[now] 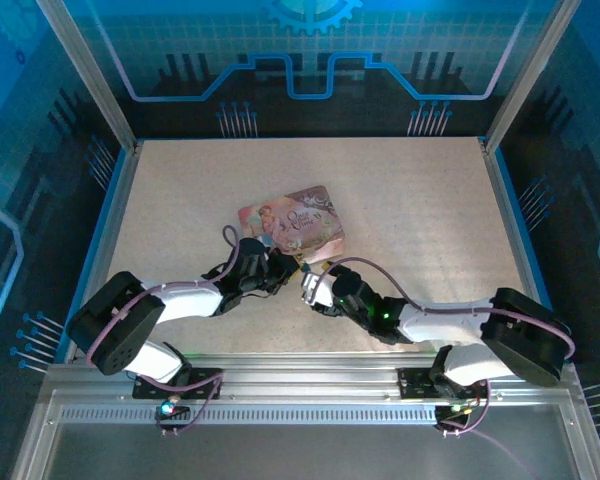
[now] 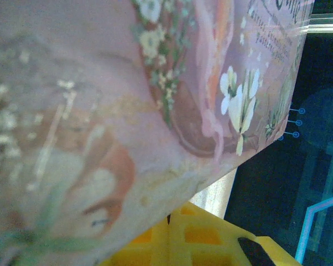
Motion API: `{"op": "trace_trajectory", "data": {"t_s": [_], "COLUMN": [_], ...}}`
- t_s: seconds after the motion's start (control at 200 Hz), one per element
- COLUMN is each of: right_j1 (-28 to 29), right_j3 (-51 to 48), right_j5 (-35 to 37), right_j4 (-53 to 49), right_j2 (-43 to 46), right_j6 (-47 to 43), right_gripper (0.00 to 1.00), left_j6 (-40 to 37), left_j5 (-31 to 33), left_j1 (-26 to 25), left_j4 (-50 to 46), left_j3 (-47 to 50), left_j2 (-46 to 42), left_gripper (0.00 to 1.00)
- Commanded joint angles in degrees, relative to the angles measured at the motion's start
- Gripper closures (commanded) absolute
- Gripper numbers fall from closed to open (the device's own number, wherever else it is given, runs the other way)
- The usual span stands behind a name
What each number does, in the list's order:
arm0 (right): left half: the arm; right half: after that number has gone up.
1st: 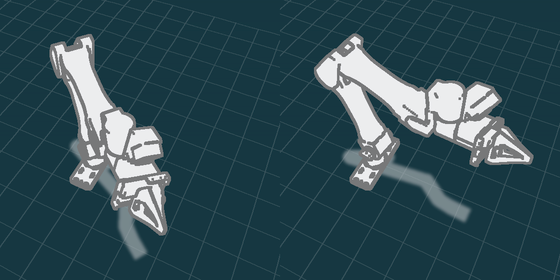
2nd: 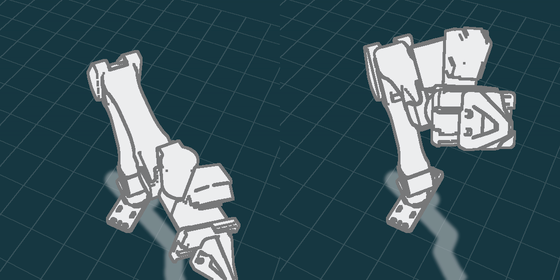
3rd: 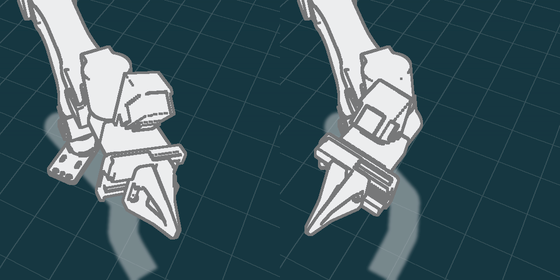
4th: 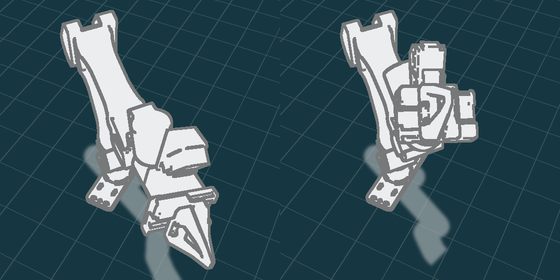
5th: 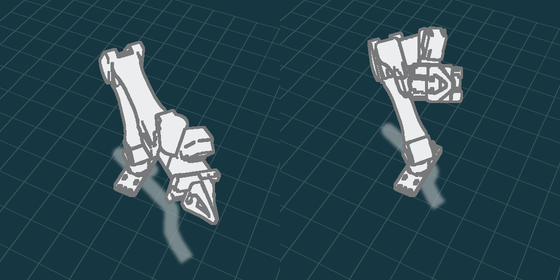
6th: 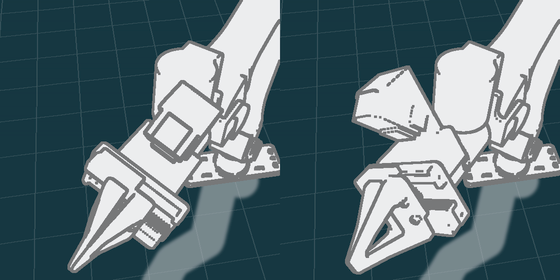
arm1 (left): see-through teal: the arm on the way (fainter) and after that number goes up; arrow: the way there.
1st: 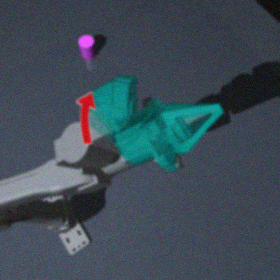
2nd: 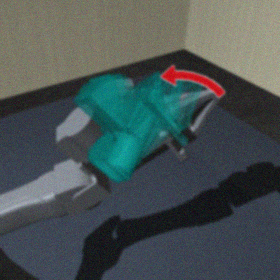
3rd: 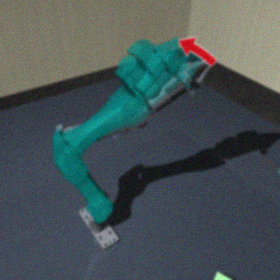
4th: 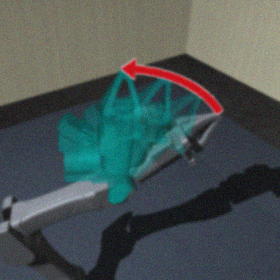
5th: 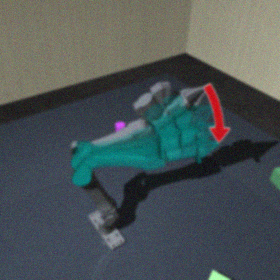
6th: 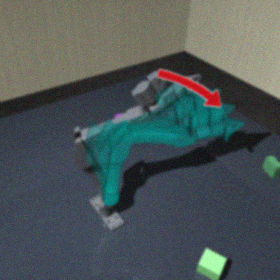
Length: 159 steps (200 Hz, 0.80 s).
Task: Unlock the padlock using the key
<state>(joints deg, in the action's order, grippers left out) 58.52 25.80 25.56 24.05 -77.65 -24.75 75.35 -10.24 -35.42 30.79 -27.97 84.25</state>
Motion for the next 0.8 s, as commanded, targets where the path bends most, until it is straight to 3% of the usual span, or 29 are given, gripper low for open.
{"op": "trace_trajectory", "data": {"t_s": [0.0, 0.085, 0.79], "right_j1": [0.6, 0.6, 0.4], "right_j3": [2.7, 3.5, 5.9], "right_j5": [1.0, 0.8, 3.9], "right_j4": [5.8, 6.8, 10.3], "right_j2": [-2.6, -4.4, -12.3], "right_j6": [-0.9, -0.5, 0.3], "right_gripper": [0.35, 0.38, 0.89], "left_j6": [3.9, 4.0, 4.3], "left_j5": [-3.4, -3.6, -3.8], "left_j1": [-0.9, -0.9, -0.9], "left_j4": [2.5, 2.7, 3.4], "left_j3": [-0.2, -0.2, 0.1], "left_j2": [-0.4, -0.2, 0.3], "left_gripper": [0.98, 0.98, 0.98]}}
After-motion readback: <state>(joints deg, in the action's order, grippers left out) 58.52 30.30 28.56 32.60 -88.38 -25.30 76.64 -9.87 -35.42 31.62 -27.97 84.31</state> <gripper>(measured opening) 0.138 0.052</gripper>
